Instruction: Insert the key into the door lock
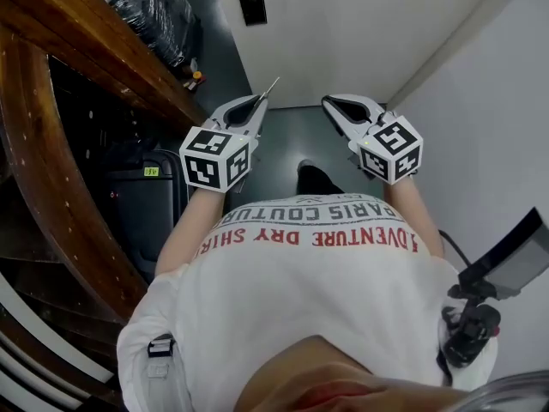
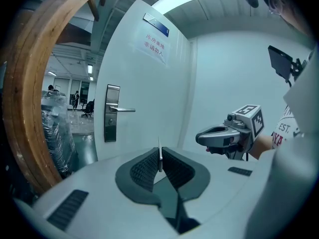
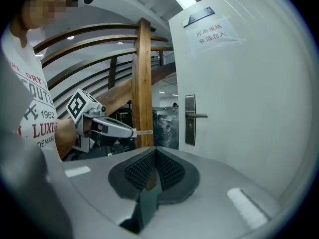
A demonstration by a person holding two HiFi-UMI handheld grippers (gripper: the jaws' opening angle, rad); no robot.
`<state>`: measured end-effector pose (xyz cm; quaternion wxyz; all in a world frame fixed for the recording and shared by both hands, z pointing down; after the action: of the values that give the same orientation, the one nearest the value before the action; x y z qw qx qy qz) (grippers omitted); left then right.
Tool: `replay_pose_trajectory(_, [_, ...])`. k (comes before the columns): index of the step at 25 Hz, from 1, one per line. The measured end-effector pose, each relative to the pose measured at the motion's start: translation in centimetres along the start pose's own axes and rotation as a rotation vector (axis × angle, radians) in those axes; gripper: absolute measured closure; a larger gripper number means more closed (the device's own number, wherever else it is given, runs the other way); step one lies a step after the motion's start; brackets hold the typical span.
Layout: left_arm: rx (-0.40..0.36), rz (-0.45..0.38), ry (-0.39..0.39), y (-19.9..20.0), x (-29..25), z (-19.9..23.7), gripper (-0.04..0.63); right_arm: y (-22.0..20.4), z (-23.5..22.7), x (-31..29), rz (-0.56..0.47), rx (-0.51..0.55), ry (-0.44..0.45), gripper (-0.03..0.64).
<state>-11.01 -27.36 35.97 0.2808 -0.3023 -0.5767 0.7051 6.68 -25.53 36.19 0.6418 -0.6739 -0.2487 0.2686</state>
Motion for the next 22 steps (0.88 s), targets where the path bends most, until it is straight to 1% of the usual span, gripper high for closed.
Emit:
replay_pose_trajectory(3, [0.0, 0.002, 0.013, -0.2, -1.2, 0.9, 0.572, -0.2, -1.5, -1.4, 0.002, -0.001, 0.019, 0.615])
replay_pose_trajectory(8, [0.021, 0.025, 0.047, -0.4, -3.2, 3.0, 0.572, -0.7, -4.2, -4.3, 0.013, -0.013, 0.054, 0.615])
replay_pose_trajectory(13, [0.052, 0.042, 0.087, -0.7, -6.0, 5.8, 0.572, -1.1, -7.9, -7.7, 0.008, 0.016, 0.088, 0.614])
replay_pose_trajectory(15, [0.063, 0.046, 0.096, -0.7, -7.4, 7.0, 0.572, -0.5, -10.2, -9.6, 0.001, 0.047, 0.083, 0.611])
replay_pose_trajectory(19, [0.076, 0.052, 0.117, -0.2, -9.6, 9.2, 0.572, 1.5, -15.1, -13.8, -0.026, 0.108, 0.061, 0.57])
replay_pose_trajectory(22, [0.084, 0.052, 0.131, 0.2, -10.8, 11.1, 0.572, 3.0, -18.2, -17.3, -0.055, 0.142, 0.05, 0.495])
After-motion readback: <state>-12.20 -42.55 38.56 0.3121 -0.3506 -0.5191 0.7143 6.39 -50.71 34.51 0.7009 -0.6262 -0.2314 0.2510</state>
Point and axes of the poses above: the fingertips, and each gripper's own axes: x backward along the fingers, z to its left, y out of its top, the point moved 5 cm from there along x, backward along the fingers, and after that the axes turned 14 degrees about -z, right-handed, at the moved point
